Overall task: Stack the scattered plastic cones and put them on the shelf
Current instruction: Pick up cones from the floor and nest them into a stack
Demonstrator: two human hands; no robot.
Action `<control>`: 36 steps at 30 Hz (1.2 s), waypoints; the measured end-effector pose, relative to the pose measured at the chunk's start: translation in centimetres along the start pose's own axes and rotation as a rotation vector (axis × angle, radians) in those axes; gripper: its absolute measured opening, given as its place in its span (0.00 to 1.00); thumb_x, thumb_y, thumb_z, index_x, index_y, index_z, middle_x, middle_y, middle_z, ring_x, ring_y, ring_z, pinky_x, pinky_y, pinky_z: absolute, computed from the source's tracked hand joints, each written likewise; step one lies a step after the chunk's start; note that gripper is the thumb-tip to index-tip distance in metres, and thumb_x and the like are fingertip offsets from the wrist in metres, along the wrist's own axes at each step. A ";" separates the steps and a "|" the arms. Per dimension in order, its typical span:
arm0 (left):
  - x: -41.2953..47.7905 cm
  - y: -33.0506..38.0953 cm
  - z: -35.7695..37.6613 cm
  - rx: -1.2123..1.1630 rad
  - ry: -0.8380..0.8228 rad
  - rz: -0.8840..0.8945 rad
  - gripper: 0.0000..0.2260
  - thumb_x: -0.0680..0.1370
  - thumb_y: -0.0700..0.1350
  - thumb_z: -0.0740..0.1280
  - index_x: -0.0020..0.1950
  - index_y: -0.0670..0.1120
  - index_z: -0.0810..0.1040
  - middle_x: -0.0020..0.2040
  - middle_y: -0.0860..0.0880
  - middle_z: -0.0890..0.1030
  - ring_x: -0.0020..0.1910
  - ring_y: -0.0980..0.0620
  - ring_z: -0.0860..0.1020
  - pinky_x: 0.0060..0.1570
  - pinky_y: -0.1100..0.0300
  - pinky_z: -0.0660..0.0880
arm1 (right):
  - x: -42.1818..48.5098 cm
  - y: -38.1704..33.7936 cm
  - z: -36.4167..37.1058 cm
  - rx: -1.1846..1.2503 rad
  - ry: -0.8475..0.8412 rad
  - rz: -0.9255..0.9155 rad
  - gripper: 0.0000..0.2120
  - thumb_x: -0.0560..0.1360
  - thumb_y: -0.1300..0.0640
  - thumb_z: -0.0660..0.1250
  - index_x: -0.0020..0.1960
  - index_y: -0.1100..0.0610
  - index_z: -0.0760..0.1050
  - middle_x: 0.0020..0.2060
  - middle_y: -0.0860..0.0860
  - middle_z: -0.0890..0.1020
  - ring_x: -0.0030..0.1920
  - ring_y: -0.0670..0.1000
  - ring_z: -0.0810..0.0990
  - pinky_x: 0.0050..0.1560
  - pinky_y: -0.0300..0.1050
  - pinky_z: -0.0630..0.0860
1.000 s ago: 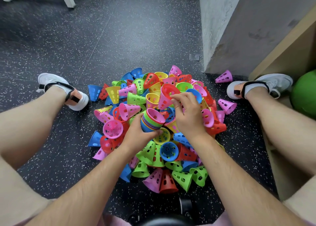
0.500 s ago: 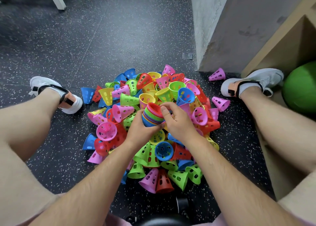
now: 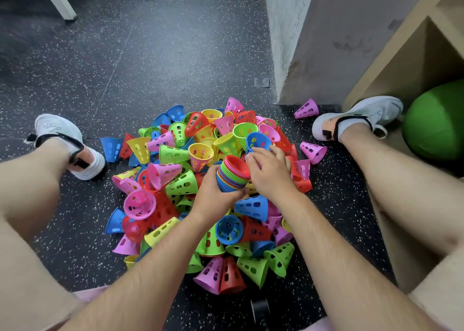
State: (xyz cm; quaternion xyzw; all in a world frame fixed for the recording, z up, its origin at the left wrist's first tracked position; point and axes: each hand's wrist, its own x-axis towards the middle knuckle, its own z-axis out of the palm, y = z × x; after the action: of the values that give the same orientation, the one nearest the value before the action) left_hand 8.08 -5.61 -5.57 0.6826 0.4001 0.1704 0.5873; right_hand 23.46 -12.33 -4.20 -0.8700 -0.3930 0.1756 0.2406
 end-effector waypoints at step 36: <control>-2.3 -1.0 -2.0 0.035 -0.005 -0.033 0.27 0.69 0.49 0.83 0.60 0.53 0.72 0.51 0.50 0.81 0.45 0.55 0.82 0.42 0.60 0.79 | -3.3 -0.2 0.2 -0.014 0.027 -0.139 0.19 0.81 0.59 0.62 0.71 0.58 0.73 0.68 0.52 0.75 0.71 0.53 0.68 0.72 0.43 0.59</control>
State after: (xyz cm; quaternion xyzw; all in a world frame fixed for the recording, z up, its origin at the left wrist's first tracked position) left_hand 4.94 -5.99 -5.46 0.6865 0.4131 0.1520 0.5788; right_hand 21.19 -14.71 -3.83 -0.8446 -0.4503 0.1437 0.2513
